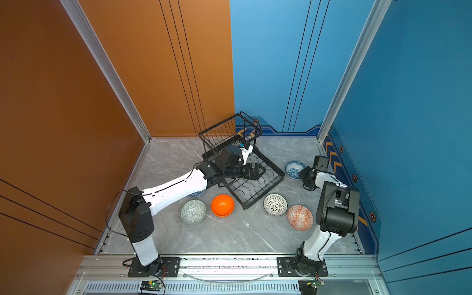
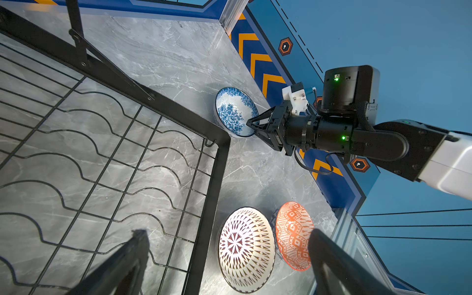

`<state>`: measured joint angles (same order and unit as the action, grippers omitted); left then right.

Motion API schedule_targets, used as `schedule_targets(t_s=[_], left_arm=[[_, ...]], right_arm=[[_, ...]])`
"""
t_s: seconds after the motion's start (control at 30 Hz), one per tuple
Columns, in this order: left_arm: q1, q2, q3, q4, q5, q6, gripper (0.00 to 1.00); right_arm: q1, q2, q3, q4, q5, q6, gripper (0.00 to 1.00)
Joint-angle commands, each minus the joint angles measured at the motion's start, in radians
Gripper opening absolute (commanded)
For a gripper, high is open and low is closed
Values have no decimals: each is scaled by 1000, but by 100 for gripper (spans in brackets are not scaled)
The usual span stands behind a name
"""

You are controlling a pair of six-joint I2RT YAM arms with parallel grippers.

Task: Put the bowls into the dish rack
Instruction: 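Grasp the floral bowl rim with the right gripper while left gripper reaches into rack, then lift the floral bowl with the right gripper over the rack while left gripper approaches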

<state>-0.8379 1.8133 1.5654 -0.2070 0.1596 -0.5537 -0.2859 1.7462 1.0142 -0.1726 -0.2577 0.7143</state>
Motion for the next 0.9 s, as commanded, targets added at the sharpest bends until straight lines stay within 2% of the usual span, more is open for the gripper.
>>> schedule_targets(t_s=[0.0,0.33,0.67,0.77,0.87], left_arm=[[7,-8,-5,-17,18,18,98],[10,-19,-24,-18,10,21,98],[42,-62,-31,-17,9,20,98],[51,-69,-36,-16,14,15,98],[62,-92,-56,-7,16,6,98]], right_arm=[[14,5,33,-19,45,-25,23],[41,-51,44,-70,150,-75,0],[140,-263,45,-159,436,-198,0],[171,-294,74,-205,485,-240,0],[254,-335,91,-224,597,-311,0]])
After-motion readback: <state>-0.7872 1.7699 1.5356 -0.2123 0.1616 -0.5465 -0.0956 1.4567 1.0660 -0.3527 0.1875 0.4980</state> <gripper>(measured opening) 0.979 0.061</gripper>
